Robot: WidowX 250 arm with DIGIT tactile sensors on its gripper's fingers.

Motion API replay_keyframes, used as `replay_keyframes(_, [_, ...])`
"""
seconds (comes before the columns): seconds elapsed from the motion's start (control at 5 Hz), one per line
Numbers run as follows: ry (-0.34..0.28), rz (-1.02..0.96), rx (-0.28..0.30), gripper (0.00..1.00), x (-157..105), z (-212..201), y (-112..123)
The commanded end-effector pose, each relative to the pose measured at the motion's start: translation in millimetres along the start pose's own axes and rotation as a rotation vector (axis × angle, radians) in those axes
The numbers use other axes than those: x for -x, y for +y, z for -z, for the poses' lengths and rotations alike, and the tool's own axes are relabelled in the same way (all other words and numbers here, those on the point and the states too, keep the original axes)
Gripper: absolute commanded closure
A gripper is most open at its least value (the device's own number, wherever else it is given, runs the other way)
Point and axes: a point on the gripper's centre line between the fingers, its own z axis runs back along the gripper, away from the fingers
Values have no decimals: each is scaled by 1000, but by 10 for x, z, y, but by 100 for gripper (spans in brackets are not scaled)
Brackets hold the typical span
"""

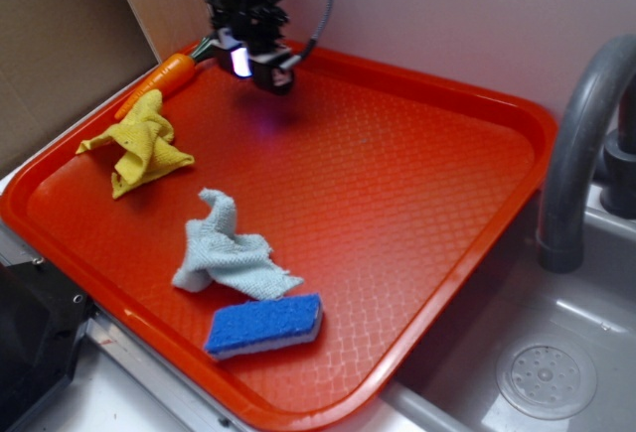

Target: Grab the blue ball.

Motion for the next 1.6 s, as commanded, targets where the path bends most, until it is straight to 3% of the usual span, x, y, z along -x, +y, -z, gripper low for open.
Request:
replay_keyframes(0.0, [-28,-16,-100,100,507,-510,-134])
replay_keyframes(0.4, [-157,-58,-66,100,815,-872,-292])
replay_keyframes(0.8, [-198,-43,-45,100,949,-1069,-344])
replay_keyframes(1.0, [-239,-38,-6,100,975,-1115,-338])
replay_keyframes(1.4, [-253,-19,9,100,984,-1131,-354])
